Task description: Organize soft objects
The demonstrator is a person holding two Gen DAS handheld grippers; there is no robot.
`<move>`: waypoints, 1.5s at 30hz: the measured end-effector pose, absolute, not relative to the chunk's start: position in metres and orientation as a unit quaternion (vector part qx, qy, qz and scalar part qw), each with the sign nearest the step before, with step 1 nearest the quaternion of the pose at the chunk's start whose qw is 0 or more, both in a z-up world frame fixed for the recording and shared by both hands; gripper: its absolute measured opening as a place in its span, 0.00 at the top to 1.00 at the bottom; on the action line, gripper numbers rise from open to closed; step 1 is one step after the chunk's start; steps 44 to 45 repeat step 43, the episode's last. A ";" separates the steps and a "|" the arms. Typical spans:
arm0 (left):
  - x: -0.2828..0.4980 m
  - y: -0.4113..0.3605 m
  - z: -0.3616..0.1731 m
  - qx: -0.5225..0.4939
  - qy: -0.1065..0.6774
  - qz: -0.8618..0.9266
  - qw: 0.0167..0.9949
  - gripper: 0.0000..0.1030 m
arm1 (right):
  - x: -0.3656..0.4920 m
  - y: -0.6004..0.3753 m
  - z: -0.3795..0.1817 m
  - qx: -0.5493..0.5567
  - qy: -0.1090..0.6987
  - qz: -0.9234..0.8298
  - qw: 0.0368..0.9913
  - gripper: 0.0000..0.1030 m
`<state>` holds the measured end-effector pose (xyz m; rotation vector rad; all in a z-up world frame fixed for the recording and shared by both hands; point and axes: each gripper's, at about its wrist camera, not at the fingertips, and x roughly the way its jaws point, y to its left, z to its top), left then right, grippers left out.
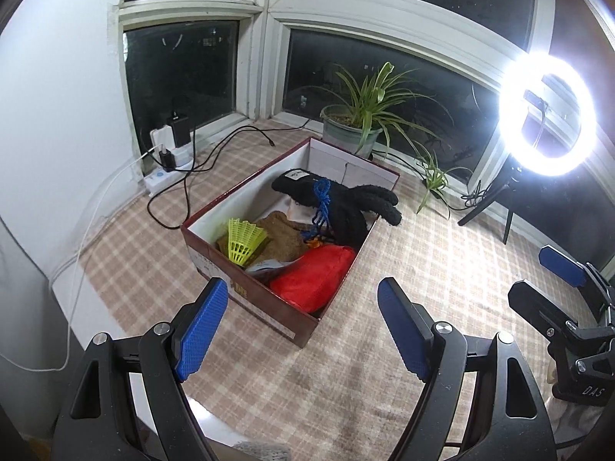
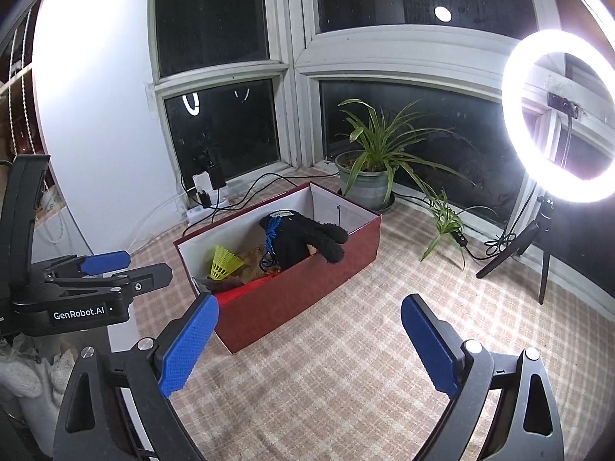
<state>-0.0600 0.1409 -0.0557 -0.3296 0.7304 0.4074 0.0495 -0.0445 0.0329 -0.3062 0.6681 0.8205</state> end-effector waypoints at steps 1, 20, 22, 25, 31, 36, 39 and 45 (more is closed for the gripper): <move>-0.061 0.140 -0.055 -0.159 0.352 0.197 0.901 0.22 | 0.049 -0.045 0.033 -0.146 0.318 0.389 0.852 0.09; -0.063 0.137 -0.053 -0.153 0.350 0.199 0.903 0.22 | 0.052 -0.045 0.025 -0.140 0.331 0.385 0.850 0.08; -0.062 0.138 -0.053 -0.152 0.350 0.198 0.903 0.22 | 0.052 -0.045 0.024 -0.140 0.333 0.385 0.849 0.08; -0.062 0.138 -0.053 -0.151 0.350 0.198 0.903 0.22 | 0.051 -0.046 0.023 -0.140 0.334 0.384 0.849 0.08; -0.062 0.139 -0.053 -0.151 0.350 0.199 0.903 0.22 | 0.050 -0.046 0.022 -0.140 0.333 0.383 0.850 0.08; -0.063 0.138 -0.052 -0.152 0.348 0.199 0.903 0.22 | 0.050 -0.045 0.021 -0.143 0.335 0.383 0.849 0.08; -0.063 0.141 -0.052 -0.157 0.343 0.199 0.904 0.22 | 0.049 -0.045 0.018 -0.146 0.339 0.382 0.847 0.08; -0.067 0.139 -0.049 -0.154 0.324 0.201 0.911 0.22 | 0.049 -0.045 0.016 -0.145 0.343 0.381 0.846 0.08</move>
